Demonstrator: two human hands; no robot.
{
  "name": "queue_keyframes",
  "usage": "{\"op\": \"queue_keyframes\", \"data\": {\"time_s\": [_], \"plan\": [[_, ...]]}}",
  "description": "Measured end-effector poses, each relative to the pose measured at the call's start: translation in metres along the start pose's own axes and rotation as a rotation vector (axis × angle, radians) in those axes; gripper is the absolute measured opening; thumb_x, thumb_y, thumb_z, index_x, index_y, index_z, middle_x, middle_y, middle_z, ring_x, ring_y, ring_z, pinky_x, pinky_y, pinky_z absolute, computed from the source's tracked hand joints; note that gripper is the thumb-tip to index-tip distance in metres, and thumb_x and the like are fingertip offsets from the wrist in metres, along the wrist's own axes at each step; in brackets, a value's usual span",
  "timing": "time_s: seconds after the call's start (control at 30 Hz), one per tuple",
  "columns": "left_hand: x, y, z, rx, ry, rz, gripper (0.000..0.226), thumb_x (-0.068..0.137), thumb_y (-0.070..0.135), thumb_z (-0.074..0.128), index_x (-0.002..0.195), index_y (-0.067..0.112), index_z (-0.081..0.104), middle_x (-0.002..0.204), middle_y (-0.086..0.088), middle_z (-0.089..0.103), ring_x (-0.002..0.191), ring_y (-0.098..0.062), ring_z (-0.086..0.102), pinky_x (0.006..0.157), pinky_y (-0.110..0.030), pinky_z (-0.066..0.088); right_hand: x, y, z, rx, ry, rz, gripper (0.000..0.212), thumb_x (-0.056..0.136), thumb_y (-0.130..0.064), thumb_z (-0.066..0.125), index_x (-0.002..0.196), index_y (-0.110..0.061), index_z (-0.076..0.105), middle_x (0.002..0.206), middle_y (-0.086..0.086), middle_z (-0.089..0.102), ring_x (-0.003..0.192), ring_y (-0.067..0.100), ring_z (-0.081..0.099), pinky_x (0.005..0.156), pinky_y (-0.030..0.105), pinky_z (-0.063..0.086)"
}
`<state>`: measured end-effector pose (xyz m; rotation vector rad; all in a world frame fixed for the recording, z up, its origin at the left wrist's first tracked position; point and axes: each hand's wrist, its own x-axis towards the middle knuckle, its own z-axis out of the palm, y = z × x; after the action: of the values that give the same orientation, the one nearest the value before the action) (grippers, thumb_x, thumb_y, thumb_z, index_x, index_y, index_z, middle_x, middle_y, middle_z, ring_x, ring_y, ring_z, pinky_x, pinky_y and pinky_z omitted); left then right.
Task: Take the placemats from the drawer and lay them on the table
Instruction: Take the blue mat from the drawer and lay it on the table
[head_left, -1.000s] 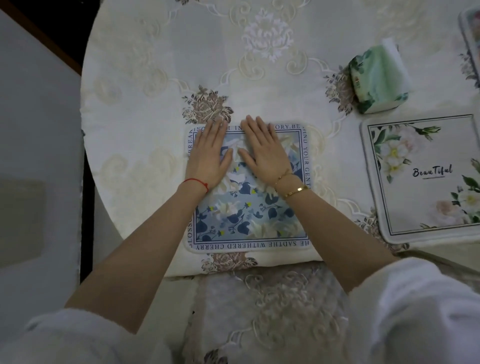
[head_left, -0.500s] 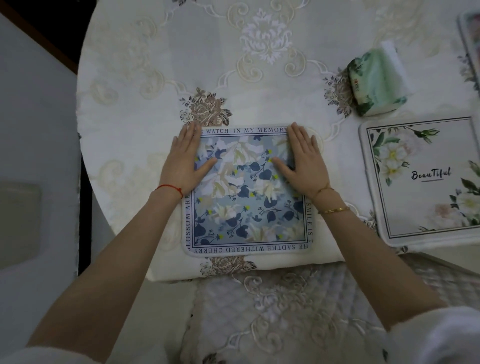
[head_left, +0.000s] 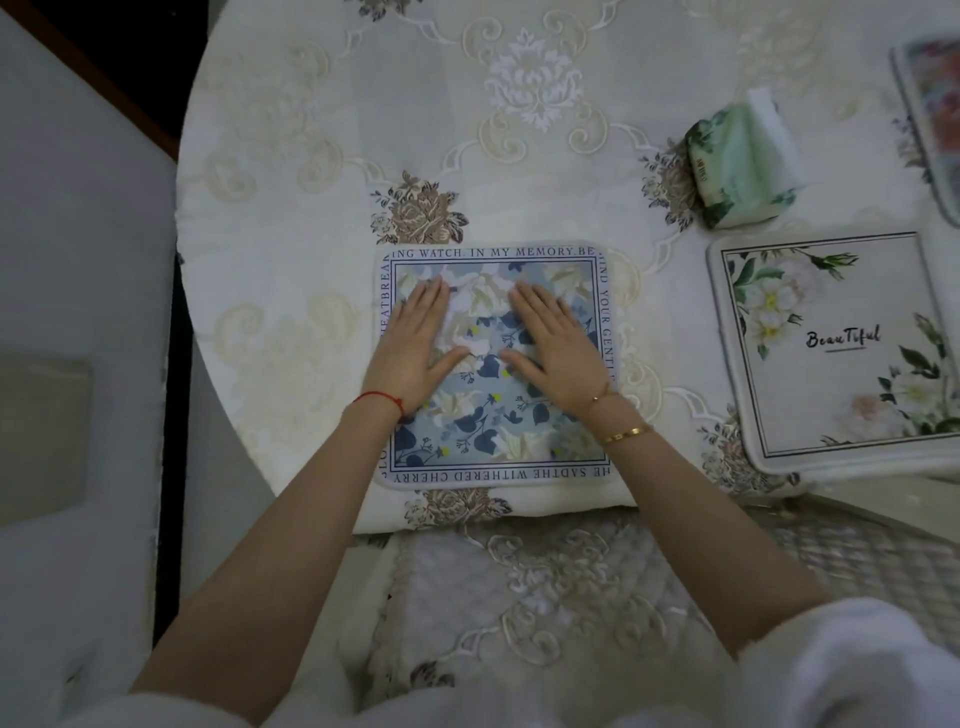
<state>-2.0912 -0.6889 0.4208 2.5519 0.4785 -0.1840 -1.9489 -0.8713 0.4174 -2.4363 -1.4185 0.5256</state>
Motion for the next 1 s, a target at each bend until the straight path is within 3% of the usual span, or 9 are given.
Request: {"op": "queue_keyframes", "data": {"time_s": [0.2,0.37,0.53,0.67,0.8,1.0], "plan": [[-0.01,-0.01,-0.003,0.026,-0.008,-0.041,0.083,0.094,0.058,0.036,0.153,0.017,-0.005,0.162,0.001,-0.008,0.148,-0.014,-0.01,0.119,-0.031,-0.007,-0.039,0.035,-0.013,0.0,0.025,0.102,0.076,0.098,-0.053,0.041,0.155,-0.015,0.007,0.163,0.002,0.004,0.15,0.014,-0.001,0.123,0.033,0.0],[-0.031,-0.012,-0.007,0.005,-0.015,-0.122,0.081,0.097,0.047,0.042,0.153,0.012,-0.005,0.161,-0.003,-0.011,0.148,-0.017,-0.011,0.121,-0.036,-0.004,-0.049,0.031,-0.013,0.01,0.049,0.149,0.076,0.098,-0.05,0.042,0.154,-0.011,0.007,0.163,0.004,0.005,0.15,0.016,-0.002,0.123,0.034,-0.001],[-0.062,0.013,0.007,-0.038,-0.045,0.0,0.078,0.096,0.052,0.038,0.153,0.02,-0.006,0.161,0.002,-0.009,0.147,-0.013,-0.015,0.12,-0.032,-0.008,-0.061,-0.015,0.009,-0.025,-0.006,-0.04,0.074,0.098,-0.05,0.041,0.154,-0.012,0.011,0.162,0.005,0.009,0.15,0.02,0.0,0.123,0.04,0.002],[-0.075,0.025,0.025,0.01,-0.054,0.003,0.078,0.097,0.053,0.036,0.153,0.018,-0.006,0.161,0.002,-0.012,0.147,-0.013,-0.017,0.12,-0.033,-0.009,-0.064,-0.038,0.029,0.006,-0.04,-0.039,0.074,0.099,-0.049,0.041,0.154,-0.009,0.011,0.162,0.005,0.006,0.15,0.02,0.0,0.123,0.038,0.003],[-0.09,0.008,0.024,0.041,-0.057,-0.012,0.084,0.095,0.056,0.04,0.153,0.018,-0.008,0.161,0.003,-0.013,0.147,-0.011,-0.015,0.12,-0.031,-0.007,-0.078,-0.02,0.021,-0.002,-0.051,-0.027,0.08,0.096,-0.057,0.037,0.154,-0.012,0.006,0.163,0.003,0.001,0.151,0.017,-0.003,0.124,0.037,0.003],[-0.104,0.0,0.02,0.015,-0.061,-0.042,0.084,0.095,0.051,0.044,0.153,0.018,-0.007,0.16,0.003,-0.014,0.147,-0.01,-0.014,0.12,-0.031,-0.007,-0.12,0.009,0.006,0.023,-0.015,0.099,0.083,0.094,-0.055,0.045,0.154,-0.013,0.006,0.162,0.001,0.002,0.149,0.013,-0.003,0.123,0.034,0.002]]}}
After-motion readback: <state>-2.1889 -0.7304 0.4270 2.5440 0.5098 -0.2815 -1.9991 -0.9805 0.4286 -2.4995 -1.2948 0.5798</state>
